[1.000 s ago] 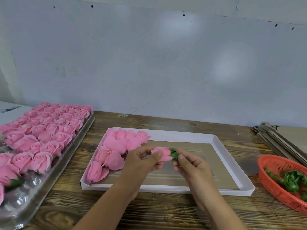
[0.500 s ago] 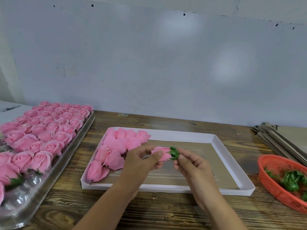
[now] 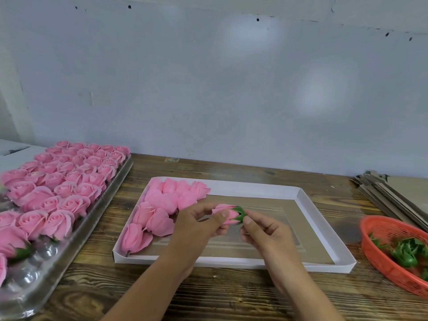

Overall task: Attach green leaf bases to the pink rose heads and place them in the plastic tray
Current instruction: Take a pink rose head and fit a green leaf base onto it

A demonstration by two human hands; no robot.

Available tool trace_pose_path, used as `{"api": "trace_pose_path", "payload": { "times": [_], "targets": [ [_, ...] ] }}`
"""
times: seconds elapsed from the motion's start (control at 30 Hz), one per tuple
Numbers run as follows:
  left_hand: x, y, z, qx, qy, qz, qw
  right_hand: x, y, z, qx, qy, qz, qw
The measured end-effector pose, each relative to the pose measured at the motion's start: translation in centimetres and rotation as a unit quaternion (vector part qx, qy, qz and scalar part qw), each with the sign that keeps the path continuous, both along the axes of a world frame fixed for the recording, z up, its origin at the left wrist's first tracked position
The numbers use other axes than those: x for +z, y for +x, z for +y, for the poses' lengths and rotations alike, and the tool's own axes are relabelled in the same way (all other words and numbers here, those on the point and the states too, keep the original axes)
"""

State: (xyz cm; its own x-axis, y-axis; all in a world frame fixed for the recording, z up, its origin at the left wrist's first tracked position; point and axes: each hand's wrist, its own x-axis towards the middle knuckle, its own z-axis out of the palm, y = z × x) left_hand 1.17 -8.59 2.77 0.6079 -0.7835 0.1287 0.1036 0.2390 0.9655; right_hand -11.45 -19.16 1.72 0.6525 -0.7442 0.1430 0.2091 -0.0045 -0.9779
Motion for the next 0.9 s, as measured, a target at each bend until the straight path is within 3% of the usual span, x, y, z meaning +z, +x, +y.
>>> {"api": "trace_pose_path", "payload": {
  "times": [0.6,0.9],
  "targets": [
    [-0.5,0.2,-0.1,-0.026,0.021,-0.047,0.998,0.5,-0.4,0.4,0.013,-0.024,0.042,0.999],
    [-0.2,0.5,0.2,-0.048,0.033,-0.097,0.994,1.4,-1.1,-0.3,0.067,-0.013,0.065,0.996]
  ]
}}
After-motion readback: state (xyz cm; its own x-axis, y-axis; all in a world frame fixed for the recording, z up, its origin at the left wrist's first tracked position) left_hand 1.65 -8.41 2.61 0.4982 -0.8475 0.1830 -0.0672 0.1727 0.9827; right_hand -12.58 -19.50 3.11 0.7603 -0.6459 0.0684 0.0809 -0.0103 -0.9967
